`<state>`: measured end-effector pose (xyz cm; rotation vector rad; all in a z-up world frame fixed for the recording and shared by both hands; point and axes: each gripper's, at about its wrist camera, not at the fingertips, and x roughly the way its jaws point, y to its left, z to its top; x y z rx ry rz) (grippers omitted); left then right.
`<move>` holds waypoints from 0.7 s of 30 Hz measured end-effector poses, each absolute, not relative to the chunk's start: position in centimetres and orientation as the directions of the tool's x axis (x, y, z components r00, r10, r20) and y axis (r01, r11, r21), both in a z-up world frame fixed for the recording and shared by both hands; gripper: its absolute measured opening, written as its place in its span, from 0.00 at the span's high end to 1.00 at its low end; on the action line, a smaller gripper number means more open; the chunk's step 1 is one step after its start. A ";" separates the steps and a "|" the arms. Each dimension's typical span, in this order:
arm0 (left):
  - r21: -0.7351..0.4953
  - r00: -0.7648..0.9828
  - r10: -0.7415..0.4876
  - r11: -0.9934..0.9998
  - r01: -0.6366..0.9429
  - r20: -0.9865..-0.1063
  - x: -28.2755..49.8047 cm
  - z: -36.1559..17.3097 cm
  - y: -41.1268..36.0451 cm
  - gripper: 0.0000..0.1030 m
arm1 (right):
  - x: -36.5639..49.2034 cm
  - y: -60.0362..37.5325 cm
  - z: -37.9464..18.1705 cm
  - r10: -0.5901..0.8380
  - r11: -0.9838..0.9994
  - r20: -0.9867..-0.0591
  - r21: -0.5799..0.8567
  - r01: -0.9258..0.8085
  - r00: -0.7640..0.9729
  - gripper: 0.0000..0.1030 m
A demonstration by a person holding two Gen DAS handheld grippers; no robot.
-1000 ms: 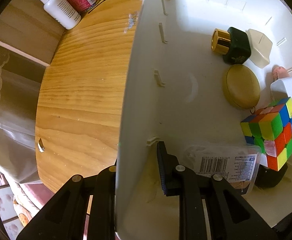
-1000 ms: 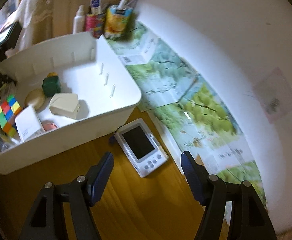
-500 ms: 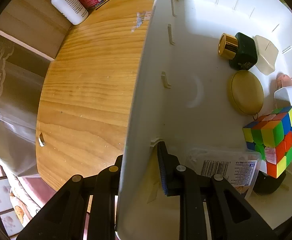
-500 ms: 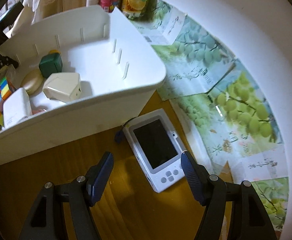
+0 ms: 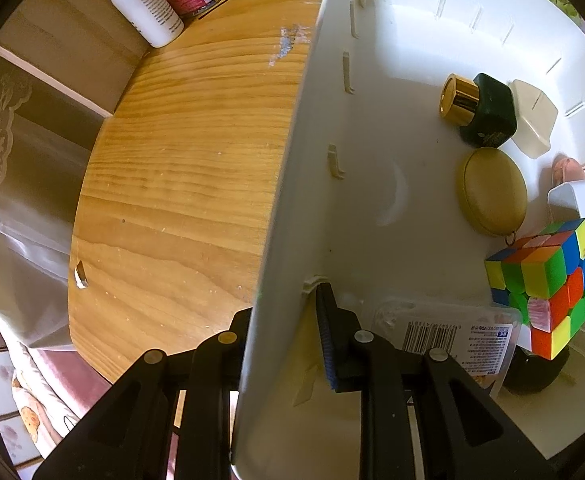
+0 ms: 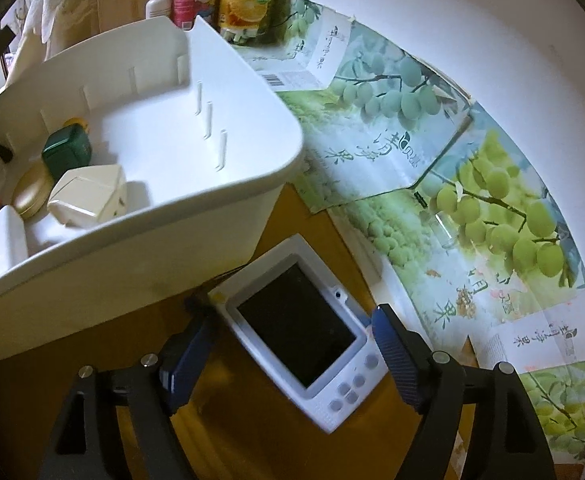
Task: Organize rigid objects
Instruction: 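Move the right tool toward the white digital device, then close the right tool on the white digital device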
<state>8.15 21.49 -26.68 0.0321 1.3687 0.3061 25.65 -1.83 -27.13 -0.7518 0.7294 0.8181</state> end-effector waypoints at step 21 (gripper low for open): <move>0.179 0.185 0.226 0.954 -0.242 -0.956 7.2 -26.6 22.7 0.73 | 27.6 -3.7 -27.5 0.364 0.620 -0.821 -0.138 -0.772 0.439 0.31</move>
